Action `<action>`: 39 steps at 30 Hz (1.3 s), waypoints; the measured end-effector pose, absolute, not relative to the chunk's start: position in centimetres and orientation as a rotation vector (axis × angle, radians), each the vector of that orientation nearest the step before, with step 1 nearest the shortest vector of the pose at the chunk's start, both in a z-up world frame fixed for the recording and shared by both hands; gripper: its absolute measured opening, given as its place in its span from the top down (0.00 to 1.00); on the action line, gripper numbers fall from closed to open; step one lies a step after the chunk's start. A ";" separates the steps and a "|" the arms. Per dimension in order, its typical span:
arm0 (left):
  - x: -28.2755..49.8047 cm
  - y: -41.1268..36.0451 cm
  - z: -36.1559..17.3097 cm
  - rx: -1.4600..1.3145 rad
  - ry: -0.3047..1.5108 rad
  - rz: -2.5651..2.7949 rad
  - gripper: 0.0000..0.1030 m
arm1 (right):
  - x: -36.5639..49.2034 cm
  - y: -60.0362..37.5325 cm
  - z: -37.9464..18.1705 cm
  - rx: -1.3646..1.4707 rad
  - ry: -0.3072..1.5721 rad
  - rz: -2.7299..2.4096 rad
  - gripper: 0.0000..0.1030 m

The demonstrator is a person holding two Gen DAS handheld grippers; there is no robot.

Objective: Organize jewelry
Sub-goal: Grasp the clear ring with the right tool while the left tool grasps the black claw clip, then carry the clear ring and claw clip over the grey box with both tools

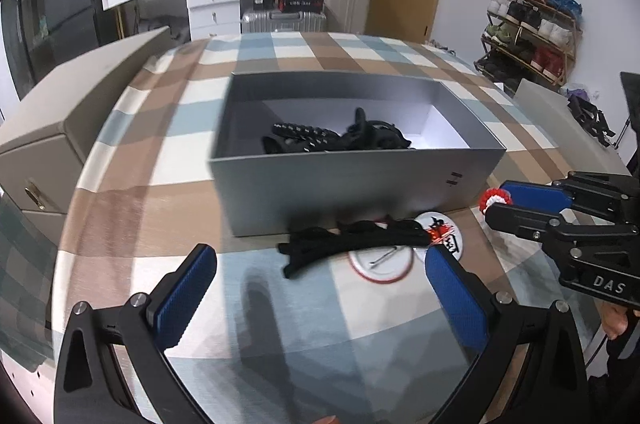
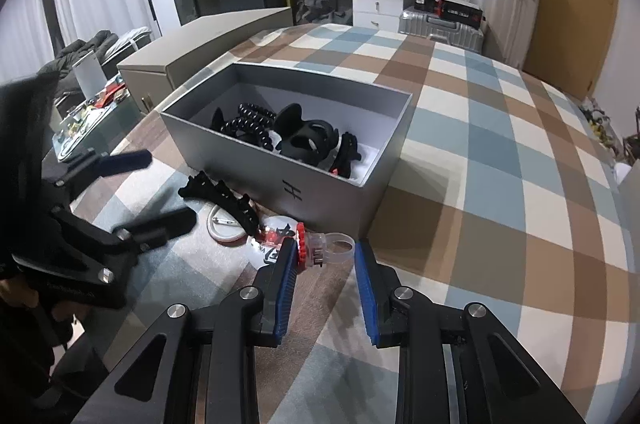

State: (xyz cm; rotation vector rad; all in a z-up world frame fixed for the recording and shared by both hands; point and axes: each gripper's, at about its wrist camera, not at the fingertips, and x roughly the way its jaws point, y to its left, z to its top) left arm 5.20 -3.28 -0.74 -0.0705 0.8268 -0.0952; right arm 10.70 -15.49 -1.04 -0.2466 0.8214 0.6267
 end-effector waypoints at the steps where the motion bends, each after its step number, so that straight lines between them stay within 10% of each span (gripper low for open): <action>1: 5.4 -3.5 -0.8 -0.077 0.833 -0.094 0.02 | 10.7 -15.6 -0.9 -0.244 0.817 0.626 0.73; 39: 5.4 -4.4 -0.6 -0.072 0.861 -0.108 0.10 | 10.8 -16.8 0.6 -0.207 0.766 0.615 0.73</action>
